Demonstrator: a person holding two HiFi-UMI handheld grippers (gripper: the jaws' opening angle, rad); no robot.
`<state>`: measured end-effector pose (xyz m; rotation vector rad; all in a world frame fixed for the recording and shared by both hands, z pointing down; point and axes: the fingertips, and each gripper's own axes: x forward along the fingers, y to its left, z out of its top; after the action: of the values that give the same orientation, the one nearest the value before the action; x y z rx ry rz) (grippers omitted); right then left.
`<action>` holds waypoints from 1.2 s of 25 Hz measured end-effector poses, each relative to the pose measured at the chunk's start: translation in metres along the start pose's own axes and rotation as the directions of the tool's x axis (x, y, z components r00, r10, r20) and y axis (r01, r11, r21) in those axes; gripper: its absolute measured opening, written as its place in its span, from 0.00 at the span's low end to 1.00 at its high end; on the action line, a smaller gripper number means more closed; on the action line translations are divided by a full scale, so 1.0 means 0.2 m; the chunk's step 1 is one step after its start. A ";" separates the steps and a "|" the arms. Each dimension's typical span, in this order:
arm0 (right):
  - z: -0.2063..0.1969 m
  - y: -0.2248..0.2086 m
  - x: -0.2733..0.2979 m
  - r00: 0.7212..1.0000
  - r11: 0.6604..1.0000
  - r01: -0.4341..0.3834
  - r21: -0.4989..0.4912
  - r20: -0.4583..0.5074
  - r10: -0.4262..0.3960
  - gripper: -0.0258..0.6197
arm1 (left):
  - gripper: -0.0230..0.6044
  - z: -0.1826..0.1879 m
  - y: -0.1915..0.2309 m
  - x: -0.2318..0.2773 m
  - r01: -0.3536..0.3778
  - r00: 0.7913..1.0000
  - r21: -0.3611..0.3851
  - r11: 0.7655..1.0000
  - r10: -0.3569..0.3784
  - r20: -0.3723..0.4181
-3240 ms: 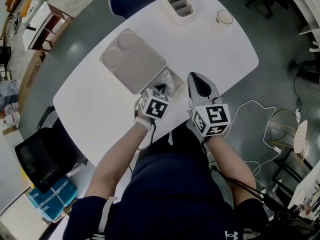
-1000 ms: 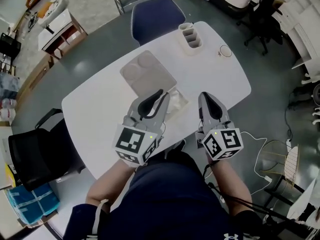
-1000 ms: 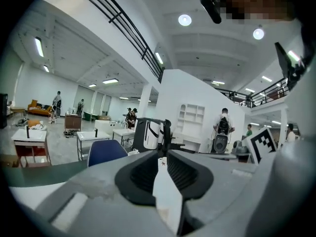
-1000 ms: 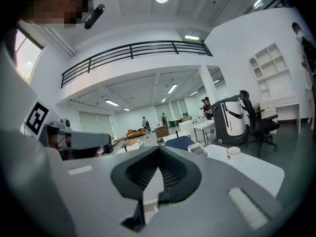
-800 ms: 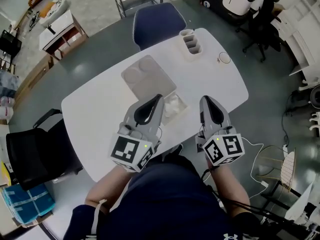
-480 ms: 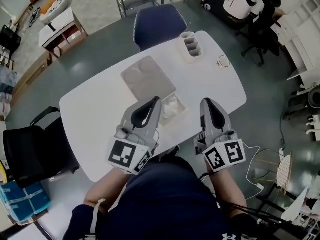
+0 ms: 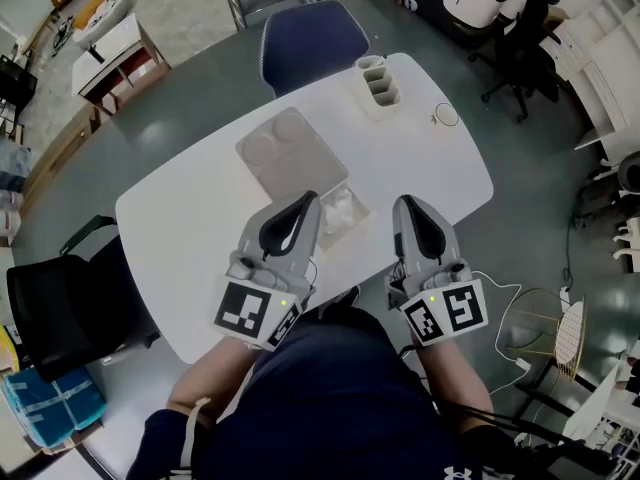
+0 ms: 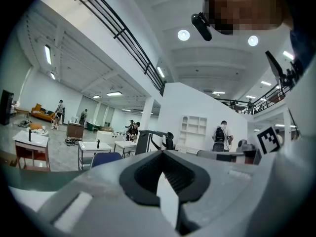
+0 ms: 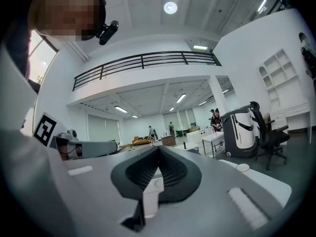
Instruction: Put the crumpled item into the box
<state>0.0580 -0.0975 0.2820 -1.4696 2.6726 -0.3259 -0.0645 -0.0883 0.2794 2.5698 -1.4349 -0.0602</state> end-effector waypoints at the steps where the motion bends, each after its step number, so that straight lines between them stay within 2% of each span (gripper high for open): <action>1: 0.00 -0.01 0.00 1.000 1.000 0.002 0.001 -0.001 -0.002 0.04 | 0.04 0.00 0.00 0.00 0.003 1.000 0.002 1.000 -0.003 -0.003; 11: -0.04 -0.02 -0.02 1.000 1.000 0.017 -0.002 -0.010 -0.017 0.04 | 0.04 -0.04 -0.02 0.01 0.008 0.999 0.002 1.000 -0.008 -0.031; 30: -0.03 0.02 -0.03 1.000 1.000 0.015 0.007 0.002 -0.015 0.04 | 0.04 -0.05 -0.01 -0.03 0.012 0.999 0.002 1.000 -0.012 -0.034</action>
<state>0.0567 -0.0889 0.2873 -1.4882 2.6572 -0.3335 -0.0643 -0.0814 0.2886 2.5680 -1.4087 -0.0166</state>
